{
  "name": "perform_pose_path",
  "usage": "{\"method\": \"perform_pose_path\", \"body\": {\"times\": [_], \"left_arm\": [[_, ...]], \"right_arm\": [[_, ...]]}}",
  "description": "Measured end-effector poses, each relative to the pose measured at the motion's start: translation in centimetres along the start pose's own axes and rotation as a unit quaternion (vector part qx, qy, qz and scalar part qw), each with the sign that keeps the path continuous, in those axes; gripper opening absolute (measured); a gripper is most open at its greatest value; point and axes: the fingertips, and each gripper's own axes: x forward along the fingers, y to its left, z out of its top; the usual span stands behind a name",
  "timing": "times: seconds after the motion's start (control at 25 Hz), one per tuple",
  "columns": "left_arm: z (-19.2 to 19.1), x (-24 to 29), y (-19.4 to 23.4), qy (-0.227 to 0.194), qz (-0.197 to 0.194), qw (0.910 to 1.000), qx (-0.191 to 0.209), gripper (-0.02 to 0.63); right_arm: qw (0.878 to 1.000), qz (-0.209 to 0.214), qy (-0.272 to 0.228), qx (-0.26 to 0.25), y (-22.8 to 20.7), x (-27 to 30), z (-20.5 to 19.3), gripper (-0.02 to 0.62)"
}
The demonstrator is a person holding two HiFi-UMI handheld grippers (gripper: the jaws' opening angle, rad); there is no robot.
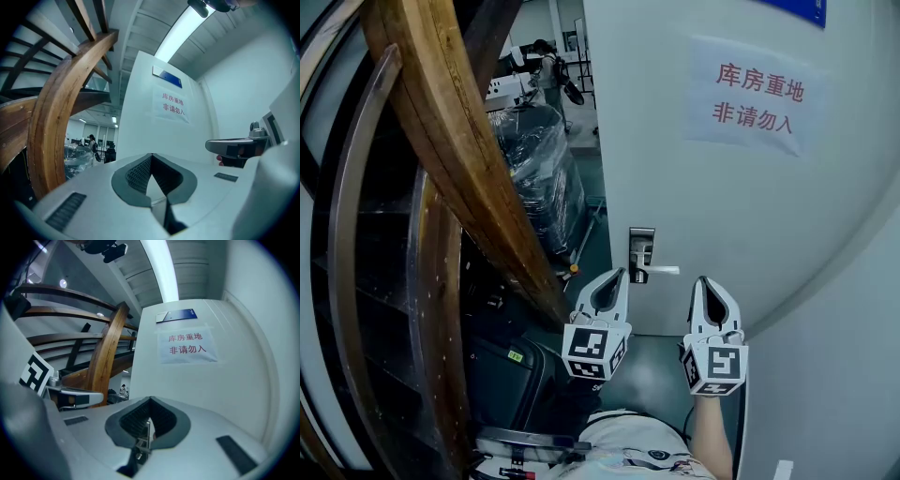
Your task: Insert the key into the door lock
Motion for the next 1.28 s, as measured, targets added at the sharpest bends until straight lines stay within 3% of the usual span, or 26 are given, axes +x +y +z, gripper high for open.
{"method": "perform_pose_path", "body": {"times": [1.28], "left_arm": [[-1.1, 1.1, 0.5, 0.011, 0.002, 0.9999, 0.001, 0.005]], "right_arm": [[1.000, 0.017, 0.009, 0.006, 0.7, 1.4, -1.0, 0.005]]}}
